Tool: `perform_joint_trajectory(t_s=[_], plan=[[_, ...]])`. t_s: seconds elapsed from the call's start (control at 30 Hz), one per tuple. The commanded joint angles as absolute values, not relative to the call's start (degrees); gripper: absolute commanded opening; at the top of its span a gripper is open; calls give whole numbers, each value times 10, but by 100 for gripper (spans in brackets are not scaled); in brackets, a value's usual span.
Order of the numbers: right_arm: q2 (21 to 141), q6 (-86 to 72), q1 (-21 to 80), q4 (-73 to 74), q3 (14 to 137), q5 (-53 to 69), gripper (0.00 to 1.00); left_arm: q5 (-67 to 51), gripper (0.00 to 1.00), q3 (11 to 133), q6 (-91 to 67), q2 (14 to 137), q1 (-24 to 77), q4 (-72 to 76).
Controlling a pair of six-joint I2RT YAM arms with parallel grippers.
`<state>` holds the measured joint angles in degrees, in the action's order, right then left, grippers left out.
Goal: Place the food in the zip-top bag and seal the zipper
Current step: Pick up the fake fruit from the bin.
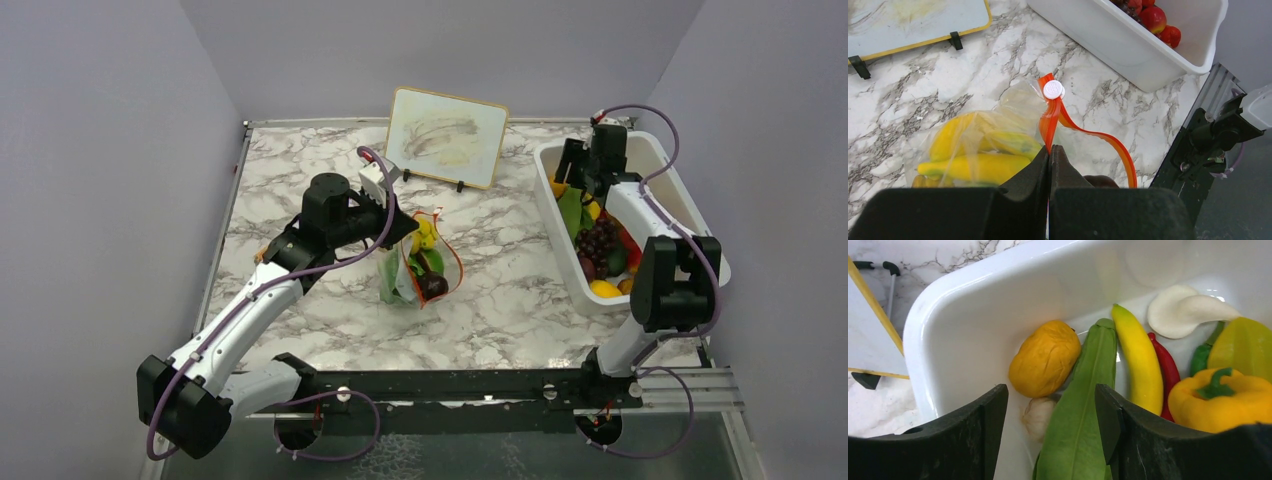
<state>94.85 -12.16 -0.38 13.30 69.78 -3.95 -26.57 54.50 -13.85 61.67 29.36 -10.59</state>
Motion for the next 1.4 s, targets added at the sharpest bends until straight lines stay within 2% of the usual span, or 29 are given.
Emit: perform_joint_trajectory(t_s=[0.0,0.4,0.73,1.0,1.2,1.27,1.37], plan=[[997,-106,-7,100,715,-3,66,-284,0,530,-153,603,295,-74],[1074,-63,-7,85,732,41,74,-262,0,505,-156,585,295,-52],[1101,-44,-7,58,717,14,64,-258,0,485,-162,582,294,-37],[1125,-29,-7,73,733,14,63,-254,0,481,-162,580,295,-39],[1116,-44,-7,77,734,12,57,-257,0,498,-159,587,295,-49],[1119,-56,-7,92,739,13,59,-257,0,507,-155,589,294,-58],[1120,-71,-7,96,729,29,68,-254,0,514,-155,588,295,-60]])
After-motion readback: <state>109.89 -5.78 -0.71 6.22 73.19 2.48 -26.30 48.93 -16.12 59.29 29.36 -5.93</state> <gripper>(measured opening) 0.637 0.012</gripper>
